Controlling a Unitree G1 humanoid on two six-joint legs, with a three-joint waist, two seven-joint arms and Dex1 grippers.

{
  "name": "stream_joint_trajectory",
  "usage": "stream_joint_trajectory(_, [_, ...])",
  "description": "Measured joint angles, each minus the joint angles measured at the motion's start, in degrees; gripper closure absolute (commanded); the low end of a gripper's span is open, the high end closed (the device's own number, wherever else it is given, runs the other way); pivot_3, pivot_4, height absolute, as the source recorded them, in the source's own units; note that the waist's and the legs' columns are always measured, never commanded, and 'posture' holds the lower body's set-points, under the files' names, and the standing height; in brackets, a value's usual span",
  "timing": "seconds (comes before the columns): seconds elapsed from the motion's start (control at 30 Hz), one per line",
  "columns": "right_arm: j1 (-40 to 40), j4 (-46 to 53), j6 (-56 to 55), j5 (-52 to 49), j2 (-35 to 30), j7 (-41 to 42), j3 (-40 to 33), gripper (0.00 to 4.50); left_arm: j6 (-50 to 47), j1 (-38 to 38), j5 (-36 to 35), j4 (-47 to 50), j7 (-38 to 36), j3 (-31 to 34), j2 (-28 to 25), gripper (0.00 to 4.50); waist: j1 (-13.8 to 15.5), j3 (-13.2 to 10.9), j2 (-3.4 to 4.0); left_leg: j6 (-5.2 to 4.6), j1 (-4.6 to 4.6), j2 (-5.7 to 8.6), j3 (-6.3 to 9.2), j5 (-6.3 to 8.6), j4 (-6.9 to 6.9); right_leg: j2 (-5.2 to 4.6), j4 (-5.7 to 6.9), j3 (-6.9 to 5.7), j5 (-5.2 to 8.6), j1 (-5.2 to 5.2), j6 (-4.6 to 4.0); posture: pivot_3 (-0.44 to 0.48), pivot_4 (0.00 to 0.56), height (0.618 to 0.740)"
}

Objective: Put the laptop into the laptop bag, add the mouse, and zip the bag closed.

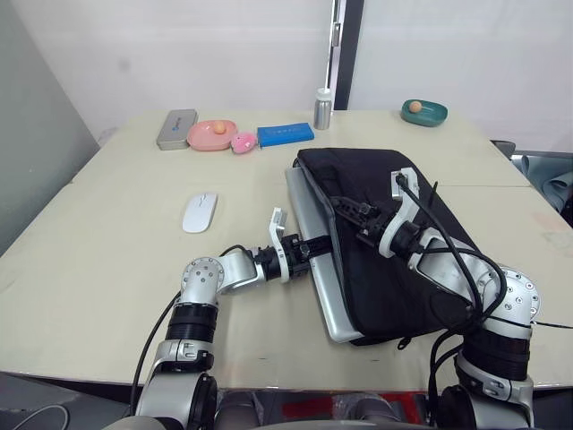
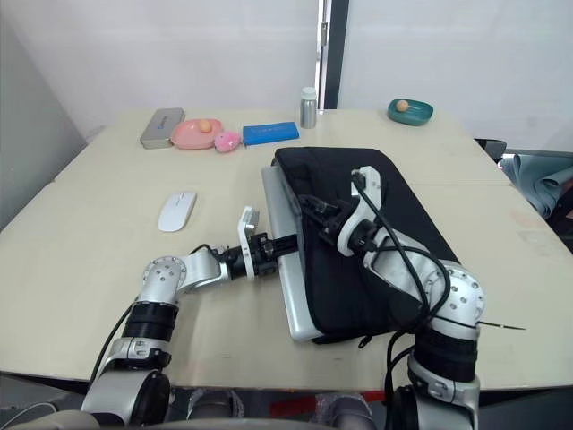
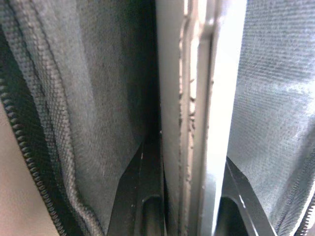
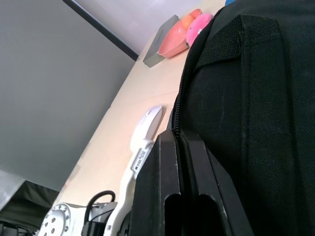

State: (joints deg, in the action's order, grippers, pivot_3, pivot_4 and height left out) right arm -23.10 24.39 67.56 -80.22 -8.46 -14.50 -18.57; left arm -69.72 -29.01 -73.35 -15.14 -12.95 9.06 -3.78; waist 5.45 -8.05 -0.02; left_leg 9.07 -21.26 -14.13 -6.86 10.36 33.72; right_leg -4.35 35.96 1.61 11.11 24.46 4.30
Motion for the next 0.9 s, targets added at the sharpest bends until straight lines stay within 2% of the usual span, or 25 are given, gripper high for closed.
stream_joint_trajectory(0.43, [1.7, -1.71, -8.08, -5.28, 0.21, -3.76, 7.51, 4.48, -0.74, 0.0, 0.08, 0.0, 0.01, 1.11, 0.62, 4.2, 0.0, 0.0, 0.0, 0.01, -0.06, 0.0, 0.0, 0.01, -0.02, 0.0, -0.09, -0.02, 0.0, 0.0, 0.01, 0.0, 0.15, 0.74])
stream_joint_trajectory(0.9, [2.31, -3.51, -13.97, -12.03, -0.25, -6.41, 12.24, 4.48, -1.81, -0.01, 0.56, 0.0, 0.01, 1.75, 0.93, 4.2, -0.06, 0.0, 0.0, 0.01, -0.12, 0.0, 0.02, 0.01, -0.08, -0.01, -0.19, -0.06, 0.0, 0.01, 0.02, 0.0, 0.15, 0.74])
